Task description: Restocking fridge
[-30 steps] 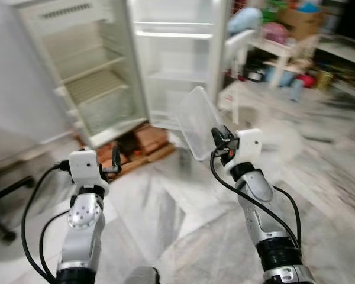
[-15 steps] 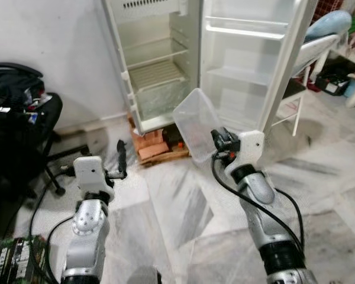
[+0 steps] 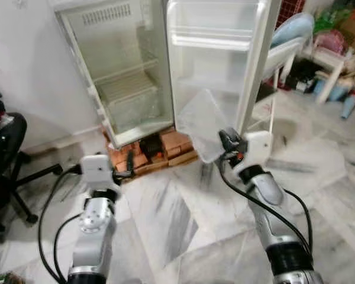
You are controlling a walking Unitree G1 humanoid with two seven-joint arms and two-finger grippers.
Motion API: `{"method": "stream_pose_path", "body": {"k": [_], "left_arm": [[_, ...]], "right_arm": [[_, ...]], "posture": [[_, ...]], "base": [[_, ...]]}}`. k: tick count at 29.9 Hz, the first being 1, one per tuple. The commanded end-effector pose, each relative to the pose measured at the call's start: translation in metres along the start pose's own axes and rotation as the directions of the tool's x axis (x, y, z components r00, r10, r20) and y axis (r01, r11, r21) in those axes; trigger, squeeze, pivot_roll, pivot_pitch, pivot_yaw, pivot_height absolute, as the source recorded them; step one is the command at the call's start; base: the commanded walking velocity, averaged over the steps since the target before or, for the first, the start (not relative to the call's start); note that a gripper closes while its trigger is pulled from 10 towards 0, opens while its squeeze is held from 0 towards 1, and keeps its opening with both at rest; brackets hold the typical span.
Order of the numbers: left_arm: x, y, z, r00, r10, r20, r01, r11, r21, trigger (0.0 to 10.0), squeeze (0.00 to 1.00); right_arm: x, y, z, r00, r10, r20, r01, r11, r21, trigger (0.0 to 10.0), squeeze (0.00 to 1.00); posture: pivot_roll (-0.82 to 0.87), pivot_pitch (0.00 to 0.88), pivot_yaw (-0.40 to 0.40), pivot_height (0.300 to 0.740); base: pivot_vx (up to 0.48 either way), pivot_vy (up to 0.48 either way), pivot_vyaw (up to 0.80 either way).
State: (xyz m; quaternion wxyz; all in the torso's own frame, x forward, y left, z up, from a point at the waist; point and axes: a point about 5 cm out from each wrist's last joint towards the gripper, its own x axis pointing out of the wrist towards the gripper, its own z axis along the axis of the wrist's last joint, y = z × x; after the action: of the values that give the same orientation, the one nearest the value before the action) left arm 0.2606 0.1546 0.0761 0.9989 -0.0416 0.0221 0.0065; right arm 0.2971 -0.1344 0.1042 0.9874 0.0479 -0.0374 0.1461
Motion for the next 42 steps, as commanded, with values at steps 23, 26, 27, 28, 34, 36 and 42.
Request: {"method": "stream_pose_path", "body": {"k": [23,26,27,28,34,36,42], "left_arm": [[0.002,0.012,0.010,0.998,0.047,0.035,-0.049,0.997,0.055,10.0,0.00],[0.002,0.012,0.010,0.998,0.049,0.036,-0.051,0.997,0.060,10.0,0.00],[0.001,0.013,0.007,0.998,0.067,0.019,-0.068,0.995,0.069,10.0,0.00],[0.001,0.014,0.006,0.997,0.077,0.012,-0.077,0.994,0.077,10.0,0.00],[-0.001,0.016,0.005,0.996,0.091,0.004,-0.091,0.993,0.080,10.0,0.00],[0.000,0.016,0.005,0.996,0.092,0.003,-0.091,0.993,0.080,10.0,0.00],[0.000,0.016,0.005,0.996,0.093,-0.003,-0.092,0.992,0.083,10.0,0.00]], "right_arm": [[0.011,0.025,0.007,0.994,0.108,0.030,-0.108,0.994,-0.012,10.0,0.00],[0.011,0.026,0.008,0.993,0.116,0.032,-0.115,0.993,-0.023,10.0,0.00],[0.011,0.026,0.009,0.993,0.112,0.038,-0.111,0.993,-0.028,10.0,0.00],[0.011,0.025,0.010,0.994,0.104,0.045,-0.102,0.994,-0.040,10.0,0.00],[0.011,0.015,0.011,0.998,0.023,0.053,-0.021,0.999,-0.041,10.0,0.00],[0.010,0.011,0.011,0.999,-0.003,0.048,0.005,0.999,-0.046,10.0,0.00],[0.008,0.004,0.011,0.998,-0.042,0.050,0.044,0.998,-0.047,10.0,0.00]], "posture": [[0.08,0.014,0.029,0.740],[0.09,0.016,0.029,0.740],[0.09,0.016,0.029,0.740],[0.09,0.017,0.029,0.740],[0.09,0.018,0.034,0.740],[0.09,0.020,0.036,0.740],[0.08,0.024,0.043,0.740]], "base": [[0.193,0.402,0.00],[0.380,0.215,0.00],[0.000,0.000,0.47],[0.000,0.000,0.80],[0.000,0.000,0.80],[0.000,0.000,0.79],[0.000,0.000,0.79]]}}
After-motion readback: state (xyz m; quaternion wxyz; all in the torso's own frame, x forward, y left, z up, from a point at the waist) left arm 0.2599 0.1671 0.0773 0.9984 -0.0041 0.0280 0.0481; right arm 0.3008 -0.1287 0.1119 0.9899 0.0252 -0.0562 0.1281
